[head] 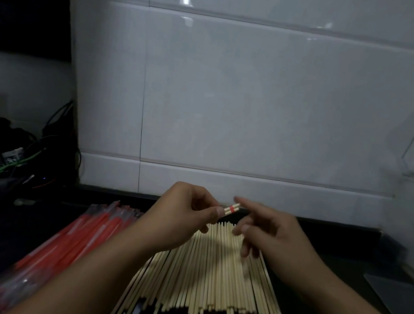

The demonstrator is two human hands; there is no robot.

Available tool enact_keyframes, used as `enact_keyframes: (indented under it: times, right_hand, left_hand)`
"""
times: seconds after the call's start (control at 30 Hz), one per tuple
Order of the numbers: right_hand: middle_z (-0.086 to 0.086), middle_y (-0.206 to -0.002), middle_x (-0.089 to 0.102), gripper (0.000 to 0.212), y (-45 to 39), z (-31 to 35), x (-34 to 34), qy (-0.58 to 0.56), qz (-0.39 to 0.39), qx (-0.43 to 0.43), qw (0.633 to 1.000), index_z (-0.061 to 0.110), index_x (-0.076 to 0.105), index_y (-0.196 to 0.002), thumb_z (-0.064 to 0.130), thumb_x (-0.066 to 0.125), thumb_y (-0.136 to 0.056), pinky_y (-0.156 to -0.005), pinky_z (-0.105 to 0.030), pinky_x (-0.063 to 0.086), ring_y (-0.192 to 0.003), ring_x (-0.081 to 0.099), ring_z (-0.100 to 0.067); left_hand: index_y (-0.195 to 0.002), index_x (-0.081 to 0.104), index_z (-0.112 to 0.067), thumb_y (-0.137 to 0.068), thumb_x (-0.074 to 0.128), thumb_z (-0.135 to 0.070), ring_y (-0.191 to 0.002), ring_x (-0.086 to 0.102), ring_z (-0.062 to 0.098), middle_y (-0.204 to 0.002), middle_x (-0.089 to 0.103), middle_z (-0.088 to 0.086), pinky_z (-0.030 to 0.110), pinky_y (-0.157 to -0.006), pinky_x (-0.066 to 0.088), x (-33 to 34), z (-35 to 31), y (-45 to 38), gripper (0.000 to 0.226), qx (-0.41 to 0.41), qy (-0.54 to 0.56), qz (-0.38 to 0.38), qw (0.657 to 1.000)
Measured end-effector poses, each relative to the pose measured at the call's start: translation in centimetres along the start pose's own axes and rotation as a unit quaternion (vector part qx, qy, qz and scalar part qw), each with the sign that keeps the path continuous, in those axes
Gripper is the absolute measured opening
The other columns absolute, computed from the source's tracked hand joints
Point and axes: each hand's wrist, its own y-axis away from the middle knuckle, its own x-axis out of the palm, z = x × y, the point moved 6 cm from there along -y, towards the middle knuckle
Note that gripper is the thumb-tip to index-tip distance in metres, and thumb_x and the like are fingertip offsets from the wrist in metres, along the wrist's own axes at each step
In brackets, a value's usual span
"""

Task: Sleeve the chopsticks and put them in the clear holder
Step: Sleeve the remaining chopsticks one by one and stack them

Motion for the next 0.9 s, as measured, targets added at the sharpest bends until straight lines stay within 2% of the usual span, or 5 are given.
enact_keyframes:
  times: [0.13, 0.3, 0.4, 0.7, 0.9]
  right_hand:
    - [-0.003, -0.091, 0.072, 0.064, 0.4, 0.2, 1.7, -0.033, 0.061, 0.022, 0.997, 0.040, 0.031, -0.143, 0.004, 0.055, -0.095, -0.065, -0.026, 0.053, -0.068, 0.068, -0.020]
    - [-0.008, -0.078, 0.071, 0.029, 0.0, 0.0, -0.3, -0.088, -0.080, 0.029, 0.992, 0.020, 0.063, -0.118, 0.006, 0.058, -0.094, -0.056, -0.022, 0.051, -0.056, 0.062, -0.013]
    - [-0.005, -0.075, 0.070, 0.012, 0.0, 0.0, -0.7, -0.076, -0.105, 0.019, 0.991, 0.015, 0.072, -0.097, 0.011, 0.062, -0.093, -0.054, -0.019, 0.050, -0.054, 0.062, -0.011]
    - [-0.009, -0.068, 0.067, 0.015, -0.2, -1.3, -0.7, -0.178, -0.111, 0.058, 0.976, 0.009, 0.078, -0.083, 0.009, 0.065, -0.089, -0.056, -0.027, 0.046, -0.057, 0.057, -0.014]
    - [-0.011, -0.067, 0.063, 0.015, -0.3, -1.7, -2.3, -0.261, -0.179, 0.076, 0.946, -0.002, 0.074, -0.082, 0.004, 0.062, -0.089, -0.051, -0.024, 0.047, -0.056, 0.056, -0.014]
  left_hand:
    - [-0.087, 0.073, -0.020, -0.093, 0.067, -0.030, -0.060, 0.064, 0.000, -0.071, 0.072, -0.004, 0.011, -0.052, 0.044, 0.1, 0.0, 0.1, 0.013, 0.000, 0.007, -0.008, 1.000]
    - [-0.087, 0.073, -0.021, -0.092, 0.067, -0.033, -0.066, 0.068, 0.005, -0.077, 0.073, -0.003, 0.010, -0.053, 0.047, 0.3, -0.2, 0.2, 0.014, 0.004, 0.008, -0.006, 1.000]
    - [-0.088, 0.073, -0.020, -0.091, 0.068, -0.033, -0.066, 0.068, 0.006, -0.078, 0.073, -0.002, 0.012, -0.056, 0.050, 0.5, -0.3, 0.2, 0.014, 0.009, 0.009, 0.000, 1.000]
    - [-0.089, 0.074, -0.023, -0.091, 0.069, -0.031, -0.066, 0.067, 0.006, -0.080, 0.073, -0.003, 0.020, -0.063, 0.055, 0.9, -1.0, 0.5, 0.010, 0.029, 0.010, 0.033, 0.999]
    - [-0.087, 0.074, -0.026, -0.088, 0.071, -0.036, -0.070, 0.068, 0.010, -0.079, 0.073, 0.002, 0.026, -0.065, 0.057, 0.8, -0.7, 0.5, 0.011, 0.011, 0.014, 0.051, 0.999]
